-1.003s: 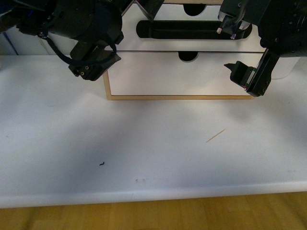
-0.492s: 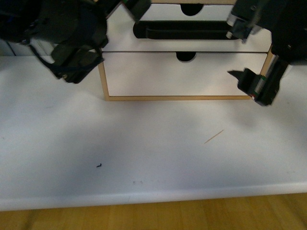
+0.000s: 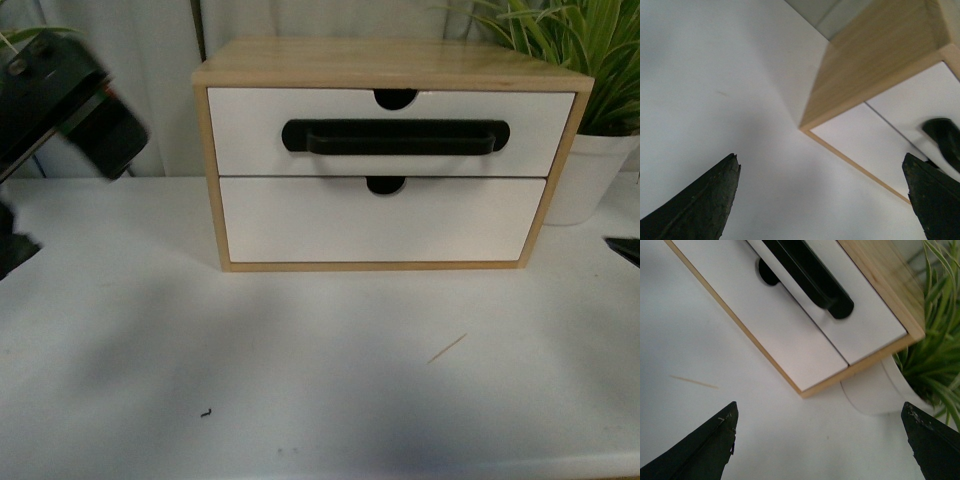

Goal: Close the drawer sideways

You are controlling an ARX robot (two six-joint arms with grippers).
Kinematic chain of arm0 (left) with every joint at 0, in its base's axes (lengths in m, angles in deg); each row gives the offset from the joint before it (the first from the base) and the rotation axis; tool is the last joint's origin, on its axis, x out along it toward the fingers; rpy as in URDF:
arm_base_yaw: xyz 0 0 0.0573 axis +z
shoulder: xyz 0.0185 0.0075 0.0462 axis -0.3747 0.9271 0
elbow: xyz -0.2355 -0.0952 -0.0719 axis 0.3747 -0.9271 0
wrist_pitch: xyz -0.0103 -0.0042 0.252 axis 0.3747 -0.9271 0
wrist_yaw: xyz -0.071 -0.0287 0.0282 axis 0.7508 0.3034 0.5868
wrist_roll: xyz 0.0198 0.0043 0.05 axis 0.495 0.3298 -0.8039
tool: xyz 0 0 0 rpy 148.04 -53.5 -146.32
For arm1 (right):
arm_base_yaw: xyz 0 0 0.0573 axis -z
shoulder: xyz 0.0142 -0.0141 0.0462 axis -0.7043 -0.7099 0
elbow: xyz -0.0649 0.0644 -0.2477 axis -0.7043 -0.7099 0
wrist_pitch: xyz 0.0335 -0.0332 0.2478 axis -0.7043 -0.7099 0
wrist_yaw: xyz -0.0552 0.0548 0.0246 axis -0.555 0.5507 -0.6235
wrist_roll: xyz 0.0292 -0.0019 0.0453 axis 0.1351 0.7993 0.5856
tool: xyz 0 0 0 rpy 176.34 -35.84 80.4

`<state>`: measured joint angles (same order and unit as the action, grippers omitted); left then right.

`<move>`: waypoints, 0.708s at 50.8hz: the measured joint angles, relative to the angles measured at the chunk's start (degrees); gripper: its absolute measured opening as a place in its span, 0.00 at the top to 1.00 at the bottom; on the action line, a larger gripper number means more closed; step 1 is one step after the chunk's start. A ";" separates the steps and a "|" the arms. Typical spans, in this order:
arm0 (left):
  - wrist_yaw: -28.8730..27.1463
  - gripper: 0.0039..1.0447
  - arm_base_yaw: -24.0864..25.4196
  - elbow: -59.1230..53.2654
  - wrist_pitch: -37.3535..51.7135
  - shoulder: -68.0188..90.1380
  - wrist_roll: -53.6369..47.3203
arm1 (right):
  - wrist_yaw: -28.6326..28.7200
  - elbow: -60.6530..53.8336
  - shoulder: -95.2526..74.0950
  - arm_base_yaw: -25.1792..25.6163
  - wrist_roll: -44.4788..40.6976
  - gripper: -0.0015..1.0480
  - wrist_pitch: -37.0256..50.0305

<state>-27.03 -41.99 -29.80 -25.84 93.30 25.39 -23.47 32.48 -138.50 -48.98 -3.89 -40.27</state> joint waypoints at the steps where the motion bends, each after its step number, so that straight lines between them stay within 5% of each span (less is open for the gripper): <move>1: -1.38 0.05 0.13 -1.99 -0.74 -2.29 -0.35 | 0.15 -1.05 1.73 0.59 0.59 0.09 -0.61; 10: -7.69 0.05 1.07 -13.92 -6.82 -19.71 -3.52 | 1.90 -10.60 22.91 5.25 9.35 0.09 -8.13; 19: -20.33 0.05 0.11 -21.79 -17.51 -35.91 -9.86 | 6.21 -17.49 43.87 10.60 18.84 0.09 -21.42; 28: -21.70 0.05 0.15 -22.03 -18.69 -37.97 -11.89 | 6.71 -18.10 48.24 11.69 22.67 0.09 -23.15; 30: -20.28 0.06 0.46 -22.45 -17.66 -37.88 -13.29 | 2.08 -19.10 48.98 10.36 25.59 0.12 -20.65; 36: 0.72 0.25 6.14 -31.56 5.46 -40.24 -28.24 | -15.15 -22.80 52.52 5.05 37.64 0.30 -12.70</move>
<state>-26.31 -35.85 -61.37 -20.38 53.07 -2.85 -38.62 9.69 -85.98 -43.93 33.75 -52.97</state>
